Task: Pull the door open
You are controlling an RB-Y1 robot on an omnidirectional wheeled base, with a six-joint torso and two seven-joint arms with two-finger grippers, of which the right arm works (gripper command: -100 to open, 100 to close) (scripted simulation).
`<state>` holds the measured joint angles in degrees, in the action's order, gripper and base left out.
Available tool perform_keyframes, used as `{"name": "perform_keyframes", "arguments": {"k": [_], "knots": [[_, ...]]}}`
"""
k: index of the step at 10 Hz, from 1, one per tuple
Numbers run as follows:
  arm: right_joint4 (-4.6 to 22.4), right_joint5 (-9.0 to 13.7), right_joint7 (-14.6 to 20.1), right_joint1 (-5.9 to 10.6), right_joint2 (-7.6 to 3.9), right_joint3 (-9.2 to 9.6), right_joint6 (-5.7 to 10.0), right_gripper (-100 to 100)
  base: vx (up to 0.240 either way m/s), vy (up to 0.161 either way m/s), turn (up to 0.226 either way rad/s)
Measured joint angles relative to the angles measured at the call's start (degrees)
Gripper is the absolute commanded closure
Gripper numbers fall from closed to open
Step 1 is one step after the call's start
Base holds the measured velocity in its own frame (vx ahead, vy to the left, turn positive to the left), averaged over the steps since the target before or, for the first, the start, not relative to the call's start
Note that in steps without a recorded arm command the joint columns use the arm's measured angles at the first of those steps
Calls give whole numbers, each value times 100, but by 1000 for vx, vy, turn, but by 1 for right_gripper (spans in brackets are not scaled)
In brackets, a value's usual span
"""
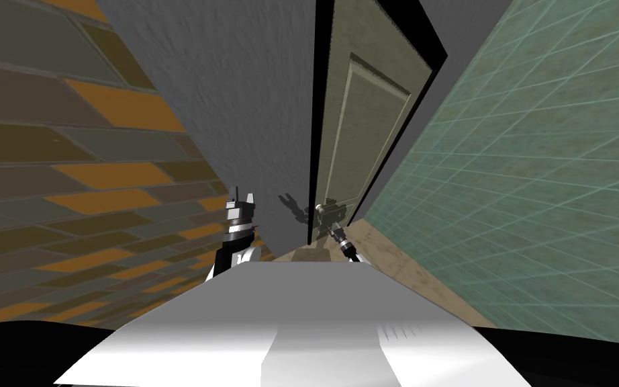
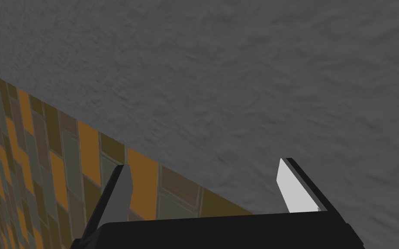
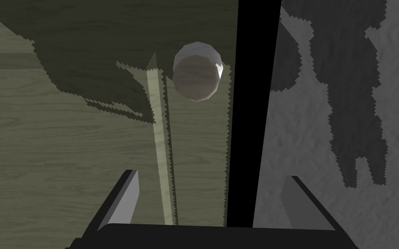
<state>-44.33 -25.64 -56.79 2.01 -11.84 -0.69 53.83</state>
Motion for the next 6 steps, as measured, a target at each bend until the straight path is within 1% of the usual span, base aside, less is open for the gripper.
{"name": "perform_keyframes", "arguments": {"k": [1, 2, 6], "knots": [[127, -28, -83, 42, 8, -8, 49, -100, 89, -2, 12], [199, -66, -145, 69, -3, -7, 64, -100, 82, -9, 9], [542, -163, -343, 197, -34, -24, 167, -100, 49, -7, 8]]}}
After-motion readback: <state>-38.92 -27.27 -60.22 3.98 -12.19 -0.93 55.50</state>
